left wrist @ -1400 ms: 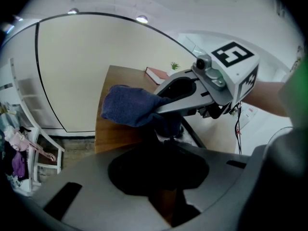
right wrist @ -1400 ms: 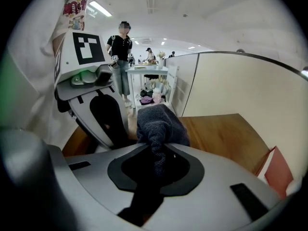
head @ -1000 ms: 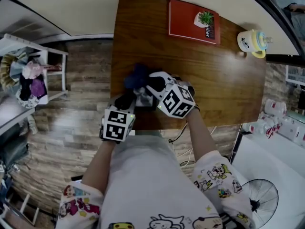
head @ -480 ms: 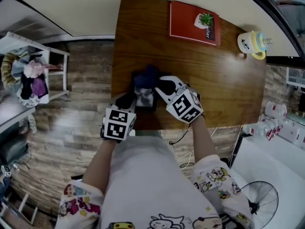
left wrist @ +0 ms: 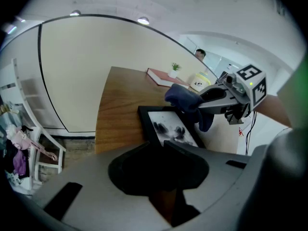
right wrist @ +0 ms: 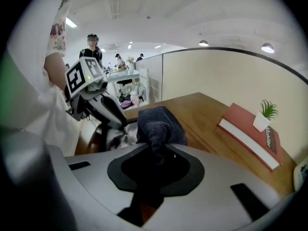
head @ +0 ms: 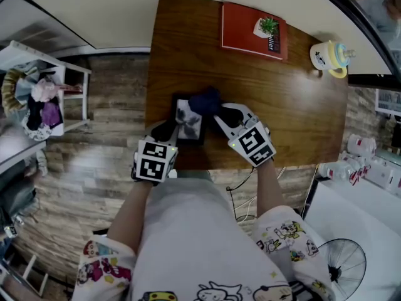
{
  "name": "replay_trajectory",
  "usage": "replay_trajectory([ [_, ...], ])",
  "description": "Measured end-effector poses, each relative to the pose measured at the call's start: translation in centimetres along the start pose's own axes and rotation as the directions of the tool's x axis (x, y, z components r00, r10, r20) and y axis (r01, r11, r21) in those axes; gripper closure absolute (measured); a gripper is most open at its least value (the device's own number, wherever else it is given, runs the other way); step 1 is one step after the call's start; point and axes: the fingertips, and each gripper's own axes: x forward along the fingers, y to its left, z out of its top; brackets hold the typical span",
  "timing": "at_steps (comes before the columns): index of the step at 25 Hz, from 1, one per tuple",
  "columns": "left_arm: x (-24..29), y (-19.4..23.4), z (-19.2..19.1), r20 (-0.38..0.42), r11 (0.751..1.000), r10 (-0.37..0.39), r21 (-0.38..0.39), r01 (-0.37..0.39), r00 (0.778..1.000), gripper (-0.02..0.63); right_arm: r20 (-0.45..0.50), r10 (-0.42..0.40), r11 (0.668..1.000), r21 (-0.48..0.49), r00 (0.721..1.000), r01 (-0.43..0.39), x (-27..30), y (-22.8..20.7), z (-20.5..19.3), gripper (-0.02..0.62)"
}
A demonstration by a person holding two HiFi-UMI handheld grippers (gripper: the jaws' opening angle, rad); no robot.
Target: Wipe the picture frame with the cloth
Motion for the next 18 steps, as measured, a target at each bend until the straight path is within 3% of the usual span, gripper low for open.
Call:
replay_trajectory([
  [8,0.1,0.0,0.0,0.002,1.000,0.000,-0.003,0.000,1.000,0.520,0.124,0.111,0.994,-0.004,0.986,-0.111,1.2,4.0,5.5,0.541],
  [18,0.2,0.0,0.1,0.005,1.000,-0.003,-0.009,0.003,1.000,0.521,0.054,0.226,0.973,-0.057,0.973,-0.223,6.2,7.2,5.8,0.541],
])
